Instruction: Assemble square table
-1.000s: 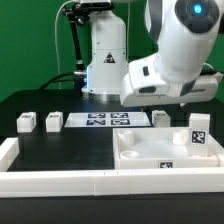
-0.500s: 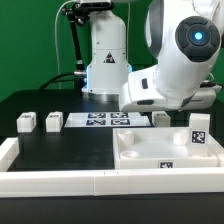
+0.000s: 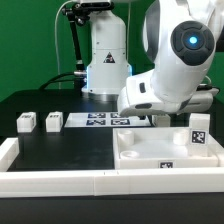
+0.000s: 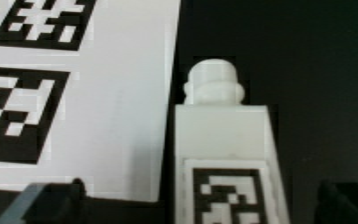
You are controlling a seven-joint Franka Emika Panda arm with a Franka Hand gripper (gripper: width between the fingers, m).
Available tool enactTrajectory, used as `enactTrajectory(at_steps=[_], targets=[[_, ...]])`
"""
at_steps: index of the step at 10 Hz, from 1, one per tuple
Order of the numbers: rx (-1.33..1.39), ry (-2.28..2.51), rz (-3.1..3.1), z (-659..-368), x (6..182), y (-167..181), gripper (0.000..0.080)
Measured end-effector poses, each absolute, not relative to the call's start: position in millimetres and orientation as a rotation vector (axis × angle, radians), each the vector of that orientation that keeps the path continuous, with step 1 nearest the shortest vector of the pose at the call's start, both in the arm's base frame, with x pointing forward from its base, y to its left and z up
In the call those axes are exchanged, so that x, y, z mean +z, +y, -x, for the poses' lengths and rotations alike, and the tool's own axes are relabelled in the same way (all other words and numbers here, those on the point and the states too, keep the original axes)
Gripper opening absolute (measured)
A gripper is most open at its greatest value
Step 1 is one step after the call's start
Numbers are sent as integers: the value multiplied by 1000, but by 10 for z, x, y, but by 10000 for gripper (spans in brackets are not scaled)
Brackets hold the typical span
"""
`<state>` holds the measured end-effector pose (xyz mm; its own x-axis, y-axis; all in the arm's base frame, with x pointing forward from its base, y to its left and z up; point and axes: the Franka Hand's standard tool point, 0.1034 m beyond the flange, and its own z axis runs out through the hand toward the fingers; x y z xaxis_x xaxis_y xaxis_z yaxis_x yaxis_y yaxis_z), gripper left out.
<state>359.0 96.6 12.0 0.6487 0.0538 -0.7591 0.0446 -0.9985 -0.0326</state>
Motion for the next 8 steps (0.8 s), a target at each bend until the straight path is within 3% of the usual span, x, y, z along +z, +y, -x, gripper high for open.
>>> enactTrajectory(at_steps=[1, 2, 3, 4, 8], targets=[[1309, -81, 2845, -3580, 112, 976, 550], [1309, -80, 2846, -3582, 112, 973, 367], [1309, -78, 2845, -3583, 112, 968, 367], [1308, -77, 2845, -3584, 112, 965, 288], [1308, -71, 2844, -3588, 112, 952, 288]])
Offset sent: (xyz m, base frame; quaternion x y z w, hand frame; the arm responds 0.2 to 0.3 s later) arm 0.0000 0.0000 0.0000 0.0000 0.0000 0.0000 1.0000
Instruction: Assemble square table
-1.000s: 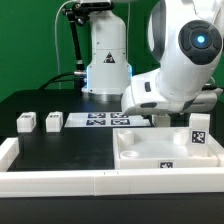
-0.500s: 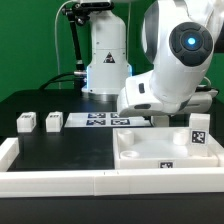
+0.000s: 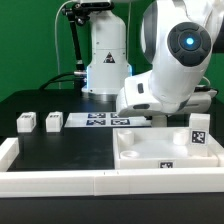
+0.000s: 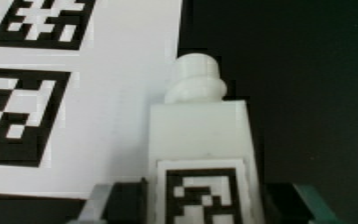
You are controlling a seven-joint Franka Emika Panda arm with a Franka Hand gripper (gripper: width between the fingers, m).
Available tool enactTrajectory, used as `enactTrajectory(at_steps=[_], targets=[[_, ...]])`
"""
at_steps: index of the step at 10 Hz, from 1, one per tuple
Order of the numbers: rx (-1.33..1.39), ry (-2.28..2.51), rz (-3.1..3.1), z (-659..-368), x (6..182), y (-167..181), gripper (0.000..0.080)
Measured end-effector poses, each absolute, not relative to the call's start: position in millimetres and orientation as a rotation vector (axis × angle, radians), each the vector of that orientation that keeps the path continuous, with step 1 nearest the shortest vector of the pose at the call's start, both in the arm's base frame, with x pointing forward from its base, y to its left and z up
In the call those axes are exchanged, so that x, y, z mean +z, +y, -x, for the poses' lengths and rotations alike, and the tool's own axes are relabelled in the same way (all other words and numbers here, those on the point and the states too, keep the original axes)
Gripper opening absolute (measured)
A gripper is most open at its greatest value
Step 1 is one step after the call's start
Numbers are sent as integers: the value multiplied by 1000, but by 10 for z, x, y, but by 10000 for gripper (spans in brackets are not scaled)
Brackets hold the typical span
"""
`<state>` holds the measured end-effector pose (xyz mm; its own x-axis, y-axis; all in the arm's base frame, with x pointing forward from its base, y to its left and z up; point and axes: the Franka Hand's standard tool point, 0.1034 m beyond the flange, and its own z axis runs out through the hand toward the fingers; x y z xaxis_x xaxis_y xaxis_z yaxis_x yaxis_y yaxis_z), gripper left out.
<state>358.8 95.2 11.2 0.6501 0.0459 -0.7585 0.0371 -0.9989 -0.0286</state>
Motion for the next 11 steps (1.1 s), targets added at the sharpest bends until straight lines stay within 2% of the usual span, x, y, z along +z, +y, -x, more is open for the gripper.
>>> enactTrajectory(at_steps=[1, 5, 6, 7, 9, 11], targets=[[1318, -73, 2833, -3597, 161, 936, 288], [1302, -50, 2790, -3821, 870, 823, 290], [1274, -60, 2798, -3867, 973, 805, 290], [1243, -49, 2813, -3857, 1015, 813, 290], [1194, -46, 2833, -3891, 985, 808, 290], [925, -88, 2912, -4051, 860, 736, 290]])
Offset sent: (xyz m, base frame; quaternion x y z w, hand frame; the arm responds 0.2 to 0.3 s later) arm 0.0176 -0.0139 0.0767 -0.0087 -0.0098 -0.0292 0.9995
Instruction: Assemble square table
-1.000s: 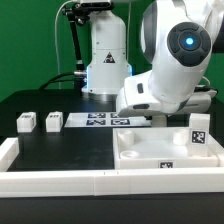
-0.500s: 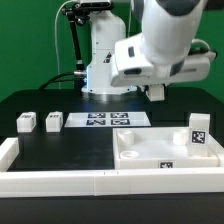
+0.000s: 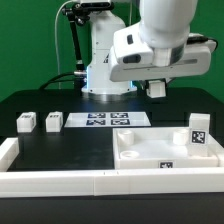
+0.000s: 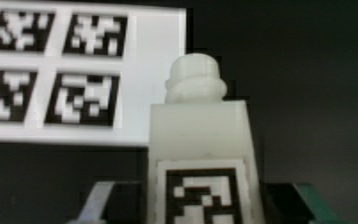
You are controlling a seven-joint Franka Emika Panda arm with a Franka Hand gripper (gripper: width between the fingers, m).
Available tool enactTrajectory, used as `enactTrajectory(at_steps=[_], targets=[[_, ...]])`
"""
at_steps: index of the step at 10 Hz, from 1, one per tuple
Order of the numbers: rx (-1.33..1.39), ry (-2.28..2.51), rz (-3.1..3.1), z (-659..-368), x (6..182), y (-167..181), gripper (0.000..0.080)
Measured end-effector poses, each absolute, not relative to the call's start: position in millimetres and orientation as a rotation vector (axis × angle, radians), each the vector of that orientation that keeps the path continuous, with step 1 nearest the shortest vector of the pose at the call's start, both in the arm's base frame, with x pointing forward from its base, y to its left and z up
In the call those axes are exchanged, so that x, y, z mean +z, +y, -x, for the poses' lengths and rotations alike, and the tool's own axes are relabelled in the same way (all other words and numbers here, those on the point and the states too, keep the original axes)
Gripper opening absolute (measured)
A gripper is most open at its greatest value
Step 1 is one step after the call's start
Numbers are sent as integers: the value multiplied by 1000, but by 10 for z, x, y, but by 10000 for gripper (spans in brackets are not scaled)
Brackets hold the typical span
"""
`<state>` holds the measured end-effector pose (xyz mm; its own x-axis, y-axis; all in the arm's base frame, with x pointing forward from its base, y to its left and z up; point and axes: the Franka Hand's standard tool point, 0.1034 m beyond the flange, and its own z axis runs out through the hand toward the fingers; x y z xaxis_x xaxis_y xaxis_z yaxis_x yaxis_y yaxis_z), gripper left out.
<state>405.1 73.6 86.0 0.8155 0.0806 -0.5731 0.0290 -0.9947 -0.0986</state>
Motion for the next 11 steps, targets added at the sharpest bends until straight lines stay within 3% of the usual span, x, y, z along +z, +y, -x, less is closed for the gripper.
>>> enactTrajectory(at_steps=[6, 11], targets=[[432, -86, 3003, -4686, 1404, 661, 290], [-88, -69, 3066, -4792, 1343, 575, 290]])
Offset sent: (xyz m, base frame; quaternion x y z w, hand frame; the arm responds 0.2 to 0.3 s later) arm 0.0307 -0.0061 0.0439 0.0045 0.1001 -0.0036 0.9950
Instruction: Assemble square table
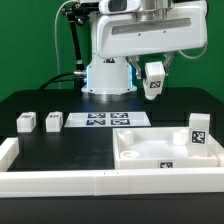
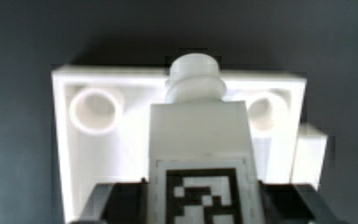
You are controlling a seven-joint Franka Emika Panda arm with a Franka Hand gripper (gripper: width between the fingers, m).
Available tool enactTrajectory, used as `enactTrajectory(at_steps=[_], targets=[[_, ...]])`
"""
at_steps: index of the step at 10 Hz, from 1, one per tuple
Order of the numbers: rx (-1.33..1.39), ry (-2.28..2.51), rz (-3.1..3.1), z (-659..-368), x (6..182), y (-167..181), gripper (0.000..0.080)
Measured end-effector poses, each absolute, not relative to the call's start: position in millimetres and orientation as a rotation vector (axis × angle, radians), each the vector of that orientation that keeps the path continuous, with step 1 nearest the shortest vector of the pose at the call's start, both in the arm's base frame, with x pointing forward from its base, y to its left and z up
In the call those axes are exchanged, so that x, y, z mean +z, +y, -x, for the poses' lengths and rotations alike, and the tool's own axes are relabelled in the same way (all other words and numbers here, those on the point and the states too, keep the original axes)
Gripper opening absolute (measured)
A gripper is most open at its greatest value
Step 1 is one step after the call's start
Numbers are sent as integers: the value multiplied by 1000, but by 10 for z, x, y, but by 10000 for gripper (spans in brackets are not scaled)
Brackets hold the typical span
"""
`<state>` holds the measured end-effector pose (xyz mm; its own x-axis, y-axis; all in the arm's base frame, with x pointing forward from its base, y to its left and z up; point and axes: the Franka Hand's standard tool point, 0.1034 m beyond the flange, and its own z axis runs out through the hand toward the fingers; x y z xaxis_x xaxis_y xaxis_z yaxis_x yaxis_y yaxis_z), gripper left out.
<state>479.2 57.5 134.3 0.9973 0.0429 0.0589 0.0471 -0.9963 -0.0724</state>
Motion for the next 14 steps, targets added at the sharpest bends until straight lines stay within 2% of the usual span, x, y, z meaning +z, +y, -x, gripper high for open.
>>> enactTrajectory(at_steps=[1, 3, 6, 10, 12, 14], targets=[[-208, -111, 3074, -4870, 1330, 529, 290], [-528, -162, 3072, -5125, 1436, 452, 290], [-849, -174, 3068, -5237, 1454, 290, 290], [-854, -157, 3084, -5236, 1337, 187, 290], [-757, -101, 3085, -5448, 1394, 114, 290], [-755, -100, 3081, -5585, 1352, 146, 290]])
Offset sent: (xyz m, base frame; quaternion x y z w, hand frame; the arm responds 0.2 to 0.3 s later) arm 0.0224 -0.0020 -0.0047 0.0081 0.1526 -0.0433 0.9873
